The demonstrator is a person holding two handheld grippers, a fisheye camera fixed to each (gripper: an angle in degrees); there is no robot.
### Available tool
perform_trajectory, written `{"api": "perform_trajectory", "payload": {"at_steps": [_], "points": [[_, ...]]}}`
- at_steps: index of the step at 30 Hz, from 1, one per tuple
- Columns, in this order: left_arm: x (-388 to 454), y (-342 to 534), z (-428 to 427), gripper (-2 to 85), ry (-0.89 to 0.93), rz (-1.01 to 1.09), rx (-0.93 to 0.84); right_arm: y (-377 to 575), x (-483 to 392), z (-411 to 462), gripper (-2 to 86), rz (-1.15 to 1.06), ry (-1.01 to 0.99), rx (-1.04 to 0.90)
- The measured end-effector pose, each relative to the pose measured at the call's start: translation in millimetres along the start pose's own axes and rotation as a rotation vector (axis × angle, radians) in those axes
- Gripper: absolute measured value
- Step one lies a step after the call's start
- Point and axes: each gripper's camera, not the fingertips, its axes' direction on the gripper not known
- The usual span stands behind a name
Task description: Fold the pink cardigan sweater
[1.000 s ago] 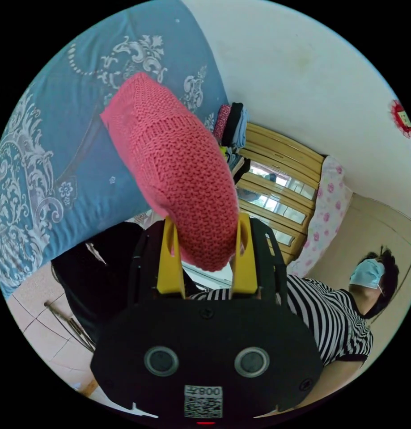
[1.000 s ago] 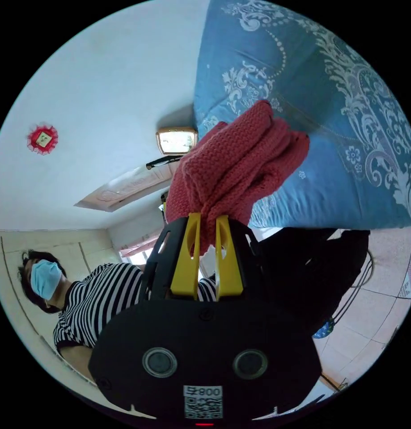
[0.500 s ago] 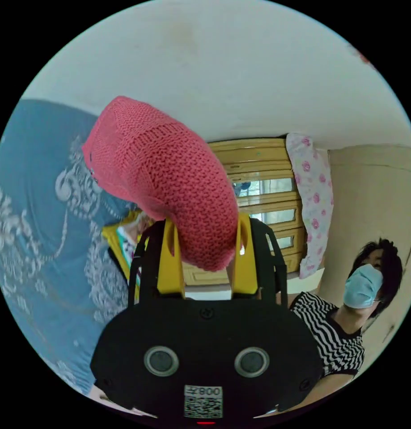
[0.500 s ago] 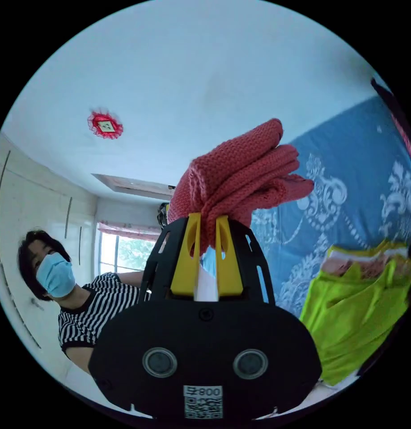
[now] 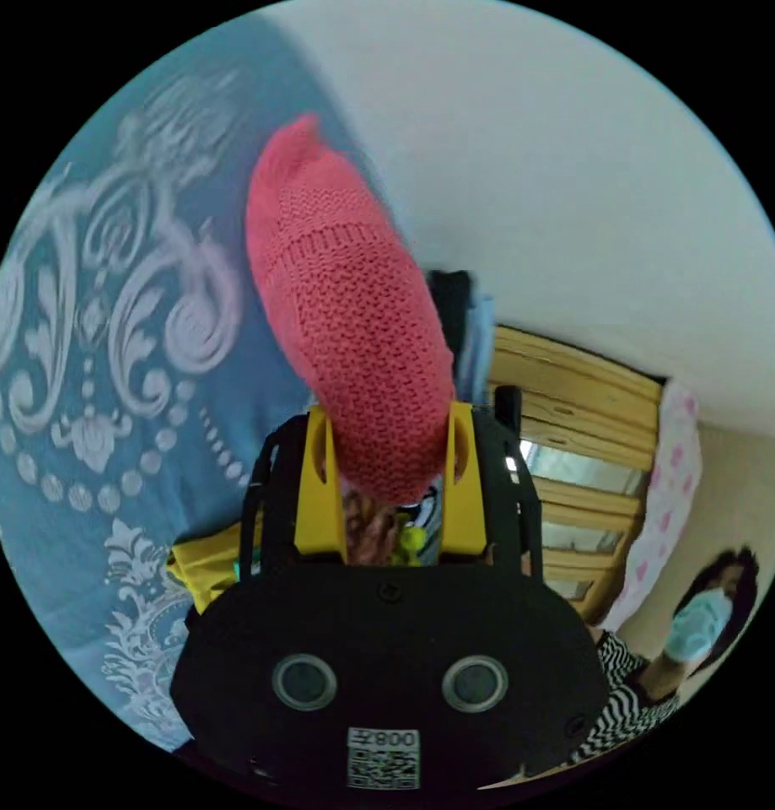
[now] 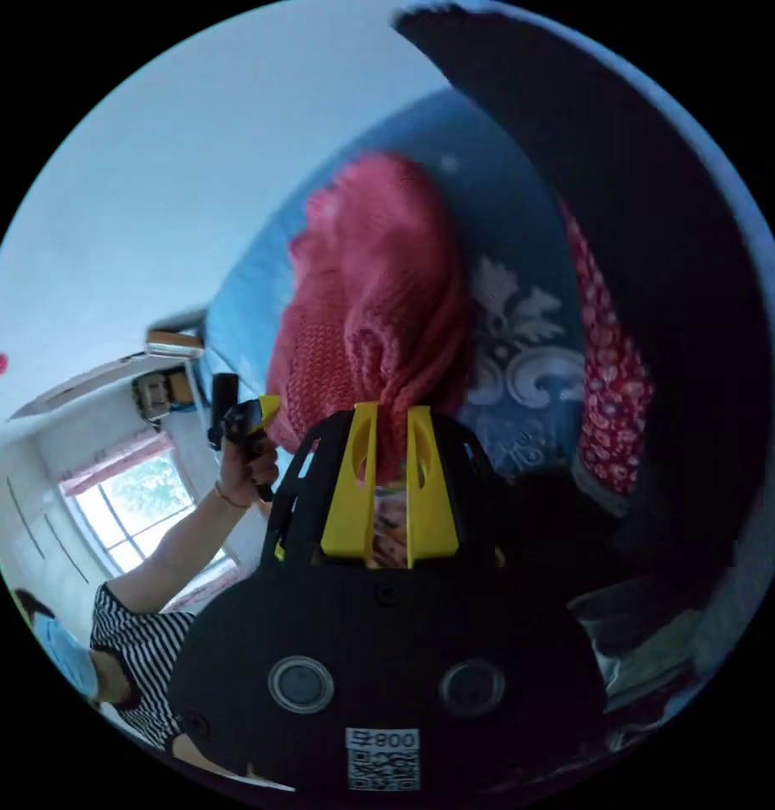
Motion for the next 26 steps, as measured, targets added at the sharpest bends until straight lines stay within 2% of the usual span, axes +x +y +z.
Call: {"api": "perform_trajectory", "payload": {"at_steps": [1, 3, 7, 13, 19, 21, 24, 26], "points": [[-20, -2, 23, 18.6, -0.087, -0.044, -0.073, -1, 5, 7, 6.5, 0.01, 0.034, -0.047], [-30, -2, 48, 18.7, -0.196, 0.004, -0.143, 3, 8, 8, 6.8, -0.006, 0.077, -0.073], [-43, -8, 71, 19.0, -0.184, 0.002, -0.115, 9, 4, -20, 7.7, -0.023, 0.021, -0.022], [-39, -22, 102, 18.9, -0.242, 0.061, -0.126, 27, -19, -64, 9.4, -0.028, 0.096, 0.045], [-25, -2, 89, 17.9, -0.297, 0.114, 0.012, 78, -118, -160, 8.6, -0.245, 0.393, 0.331], [-22, 4, 87, 17.8, -0.289, 0.124, 0.013, 77, -152, -206, 8.5, -0.307, 0.596, 0.465], [-16, 13, 96, 17.6, -0.291, 0.156, -0.037, 49, -171, -256, 9.2, -0.274, 0.805, 0.565], [-11, 19, 105, 17.5, -0.291, 0.18, -0.07, 27, -171, -278, 10.4, -0.248, 0.825, 0.561]]}}
